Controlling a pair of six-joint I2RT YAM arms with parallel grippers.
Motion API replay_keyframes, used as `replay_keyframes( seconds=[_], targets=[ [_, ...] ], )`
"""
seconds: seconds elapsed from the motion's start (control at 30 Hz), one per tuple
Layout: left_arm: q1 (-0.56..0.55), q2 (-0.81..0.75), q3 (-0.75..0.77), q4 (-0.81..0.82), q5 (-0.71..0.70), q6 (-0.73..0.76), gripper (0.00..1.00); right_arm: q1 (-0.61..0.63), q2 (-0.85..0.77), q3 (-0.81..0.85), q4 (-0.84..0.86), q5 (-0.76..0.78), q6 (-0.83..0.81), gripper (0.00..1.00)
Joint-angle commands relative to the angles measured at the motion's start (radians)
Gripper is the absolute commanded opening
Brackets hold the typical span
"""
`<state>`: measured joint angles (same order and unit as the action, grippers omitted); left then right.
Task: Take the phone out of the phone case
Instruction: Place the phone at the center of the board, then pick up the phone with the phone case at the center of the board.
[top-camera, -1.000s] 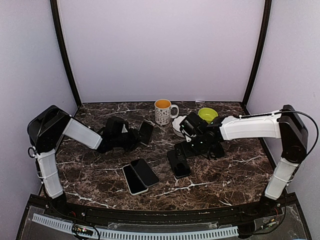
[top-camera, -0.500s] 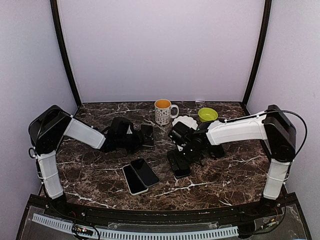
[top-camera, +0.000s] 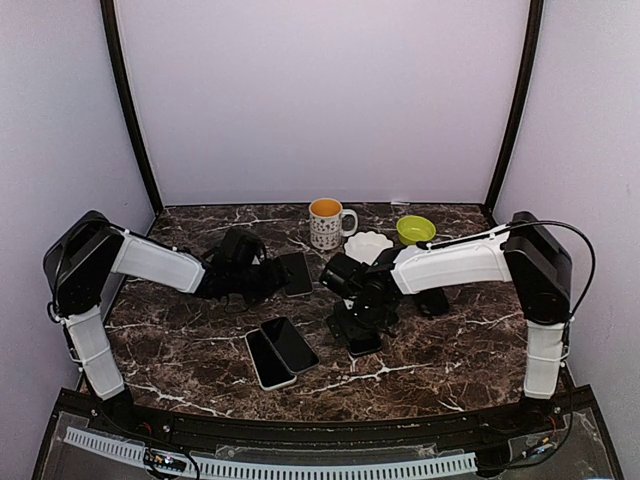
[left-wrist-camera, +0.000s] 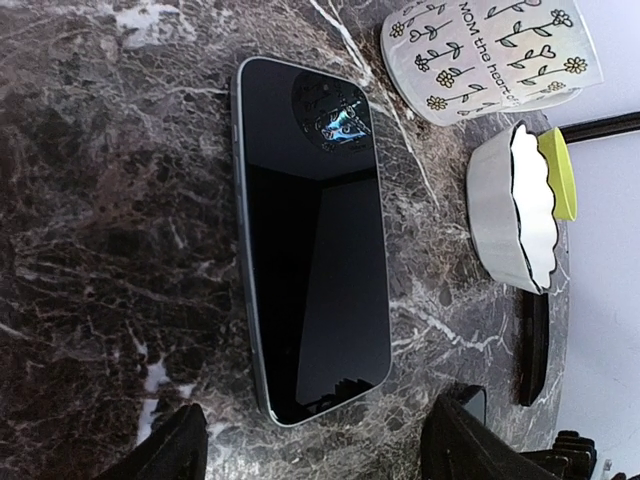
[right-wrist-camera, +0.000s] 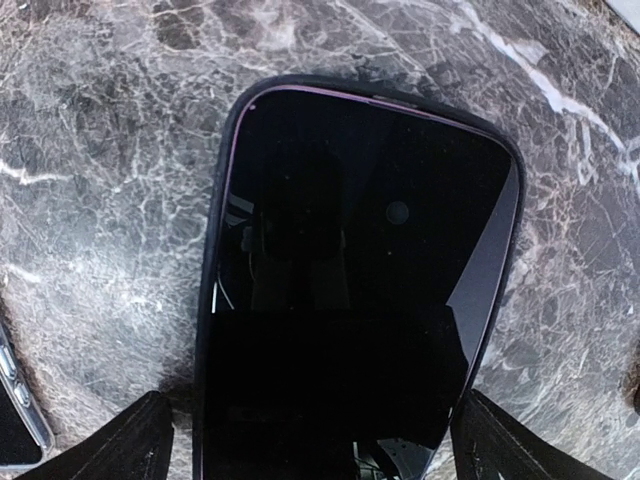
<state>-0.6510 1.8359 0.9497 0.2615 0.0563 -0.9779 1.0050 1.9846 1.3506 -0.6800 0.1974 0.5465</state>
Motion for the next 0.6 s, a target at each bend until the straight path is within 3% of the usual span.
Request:
replay_keyframes(
  seconds=[0.0,0.17,0.3,0.57],
  targets=[
    [-0.005,-0.079,-0.022,-0.048,-0.081,0.052,0.79,0.018,0.036,-0.007,-0.048,0.058,0.02,0.94],
    [-0.005,-0.15,-0.057,-0.05,-0.127,0.098,0.79,0.015,0.019,-0.09,0.009,0.048,0.02,0.83],
    [-0.005,-0.203,-0.07,-0.059,-0.137,0.174,0.79,0.013,-0.002,-0.125,0.044,0.026,0.01,0.57],
    [-0.004,-0.341,-0.095,-0.111,-0.103,0.427,0.81,0.015,-0.137,-0.117,0.138,0.067,-0.11,0.41]
  ],
)
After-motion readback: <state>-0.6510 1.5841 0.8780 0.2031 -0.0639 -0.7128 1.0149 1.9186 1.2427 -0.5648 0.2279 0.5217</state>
